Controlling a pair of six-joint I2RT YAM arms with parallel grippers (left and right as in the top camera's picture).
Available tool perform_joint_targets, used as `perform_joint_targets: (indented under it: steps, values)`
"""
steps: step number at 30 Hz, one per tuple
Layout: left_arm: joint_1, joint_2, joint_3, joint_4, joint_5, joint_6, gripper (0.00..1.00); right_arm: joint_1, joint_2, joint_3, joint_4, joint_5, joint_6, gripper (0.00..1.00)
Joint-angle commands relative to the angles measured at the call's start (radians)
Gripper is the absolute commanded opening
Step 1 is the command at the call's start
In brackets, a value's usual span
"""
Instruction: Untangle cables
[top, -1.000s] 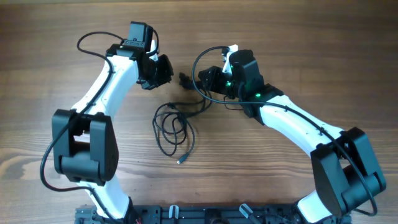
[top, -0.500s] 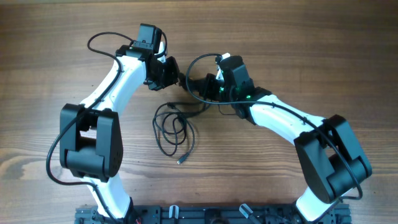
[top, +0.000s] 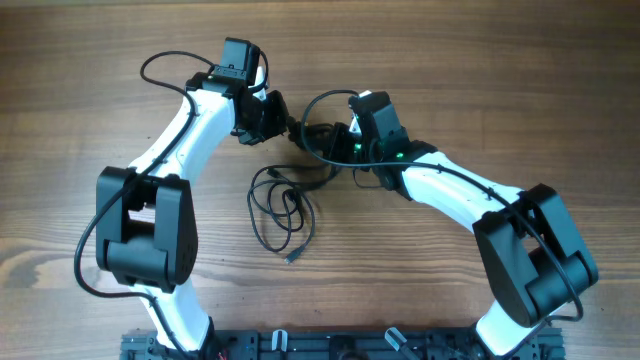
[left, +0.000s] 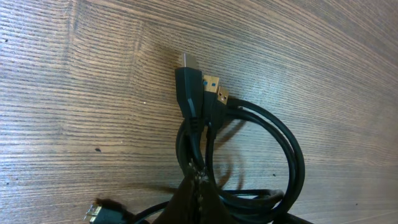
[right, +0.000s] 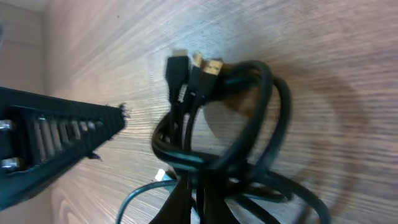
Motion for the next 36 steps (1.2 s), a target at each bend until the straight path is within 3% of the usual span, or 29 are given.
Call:
perform_joint_targets:
  steps: [1,14,18,25,36]
  values:
    - [-0.002,0.013,-0.008,0.003,0.011,-0.006,0.06,0.002,0.026,-0.005,-0.06,0.083,-0.018,0.08]
    - [-0.002,0.013,-0.008,0.003,-0.001,-0.006,0.08,0.002,0.026,-0.005,-0.099,0.122,-0.021,0.11]
    - [-0.002,0.013,-0.008,0.003,-0.004,-0.006,0.08,0.002,0.008,0.017,-0.11,0.064,-0.088,0.09]
    - [-0.002,0.013,-0.008,0.006,-0.004,-0.006,0.08,0.002,-0.075,0.196,-0.304,0.055,-0.138,0.09]
    - [-0.002,0.013,-0.008,0.006,-0.004,-0.006,0.09,0.002,-0.006,0.203,-0.253,0.16,-0.055,0.09]
